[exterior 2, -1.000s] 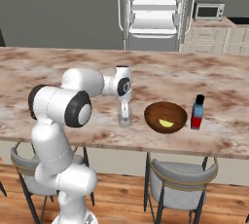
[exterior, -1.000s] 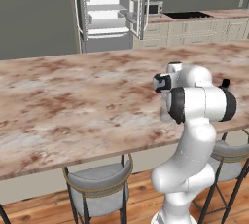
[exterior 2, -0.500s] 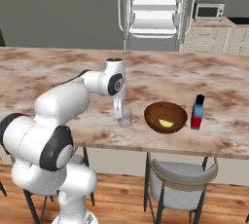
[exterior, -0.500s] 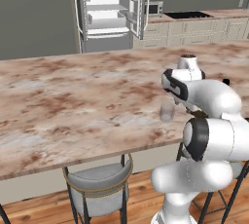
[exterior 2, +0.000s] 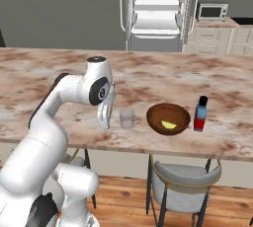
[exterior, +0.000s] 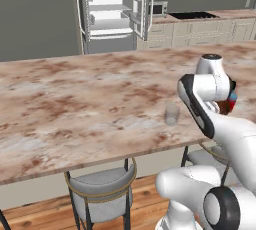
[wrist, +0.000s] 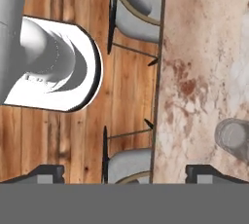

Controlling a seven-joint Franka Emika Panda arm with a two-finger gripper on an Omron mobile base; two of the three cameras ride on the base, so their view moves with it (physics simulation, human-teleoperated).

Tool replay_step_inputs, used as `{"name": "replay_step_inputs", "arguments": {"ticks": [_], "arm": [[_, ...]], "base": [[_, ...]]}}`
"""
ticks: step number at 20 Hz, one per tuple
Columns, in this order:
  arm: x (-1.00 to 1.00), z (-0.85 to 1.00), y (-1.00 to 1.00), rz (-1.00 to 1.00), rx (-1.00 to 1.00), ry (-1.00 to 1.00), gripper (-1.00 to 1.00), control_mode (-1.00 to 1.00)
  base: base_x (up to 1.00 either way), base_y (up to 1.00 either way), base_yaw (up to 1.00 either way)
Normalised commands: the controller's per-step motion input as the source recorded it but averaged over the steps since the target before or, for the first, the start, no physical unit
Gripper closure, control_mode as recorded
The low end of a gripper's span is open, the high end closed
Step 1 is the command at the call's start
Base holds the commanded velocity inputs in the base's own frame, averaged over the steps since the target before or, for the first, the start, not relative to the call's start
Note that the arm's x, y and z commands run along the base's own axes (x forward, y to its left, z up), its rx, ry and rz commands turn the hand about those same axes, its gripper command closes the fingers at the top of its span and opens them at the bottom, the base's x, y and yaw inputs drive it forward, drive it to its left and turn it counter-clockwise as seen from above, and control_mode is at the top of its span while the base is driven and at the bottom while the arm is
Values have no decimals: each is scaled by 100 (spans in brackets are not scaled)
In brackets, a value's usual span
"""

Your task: There is a bowl on the dining counter. Grab a lemon wedge from the fridge and place it in the bowl. Then get the liquor bottle and glass cup from the cabinet and place them next to the bowl.

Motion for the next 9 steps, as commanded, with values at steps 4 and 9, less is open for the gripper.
{"name": "replay_step_inputs", "arguments": {"ticks": [4, 9], "arm": [[-85, 54, 14, -5, -3, -13, -100, -100], [-51, 59, 12, -1, -3, -14, -100, -100]], "base": [[0, 0, 0], [0, 0, 0]]}}
